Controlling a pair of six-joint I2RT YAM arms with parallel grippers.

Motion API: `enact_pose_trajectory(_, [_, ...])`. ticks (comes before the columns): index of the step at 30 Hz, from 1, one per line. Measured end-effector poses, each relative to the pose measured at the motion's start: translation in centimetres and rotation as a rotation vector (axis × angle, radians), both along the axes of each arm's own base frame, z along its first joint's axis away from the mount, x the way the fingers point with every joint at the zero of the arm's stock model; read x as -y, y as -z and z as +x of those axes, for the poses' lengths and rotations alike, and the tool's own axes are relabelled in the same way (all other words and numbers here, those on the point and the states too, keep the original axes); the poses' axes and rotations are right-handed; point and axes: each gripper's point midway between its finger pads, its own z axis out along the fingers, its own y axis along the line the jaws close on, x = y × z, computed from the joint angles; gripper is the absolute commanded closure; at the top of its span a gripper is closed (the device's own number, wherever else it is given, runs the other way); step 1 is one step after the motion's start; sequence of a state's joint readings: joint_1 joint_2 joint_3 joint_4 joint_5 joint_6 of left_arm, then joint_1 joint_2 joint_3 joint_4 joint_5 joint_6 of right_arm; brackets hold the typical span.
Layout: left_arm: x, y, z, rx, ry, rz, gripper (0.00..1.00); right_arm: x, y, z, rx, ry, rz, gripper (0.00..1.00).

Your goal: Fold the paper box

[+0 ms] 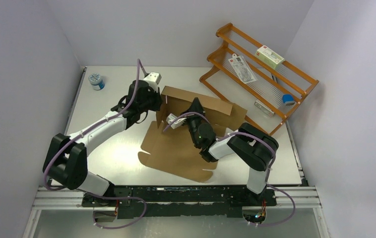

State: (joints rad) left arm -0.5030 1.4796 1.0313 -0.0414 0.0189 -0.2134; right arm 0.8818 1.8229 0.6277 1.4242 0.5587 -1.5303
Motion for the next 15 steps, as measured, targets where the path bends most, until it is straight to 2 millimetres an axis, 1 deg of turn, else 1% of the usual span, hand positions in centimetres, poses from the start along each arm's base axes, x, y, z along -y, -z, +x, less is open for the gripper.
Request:
enact_pose_trajectory(2, [-0.2, 0.0, 0.3, 0.049, -0.008, -0.003, 0.87, -0.2, 0.1, -0.1, 0.004, -0.002, 0.005, 0.95])
enact_pose_trajectory(7, [-0.9, 1.2, -0.2, 0.130, -0.013, -0.016, 0.87, -0.7, 0.8, -0.4, 0.012, -0.008, -0.009, 0.91])
enact_pose_trajectory(12, [-1.0, 1.7, -0.3, 0.207, -0.015, -0.049, 0.88, -0.7, 0.9, -0.5, 0.013, -0.005, -0.007, 0.83])
enact_pose_trajectory(15, [-0.9, 1.6, -0.3, 0.231, -0.012, -0.060, 0.88, -0.9, 1.1, -0.7, 0.011, -0.010, -0.008, 0.79])
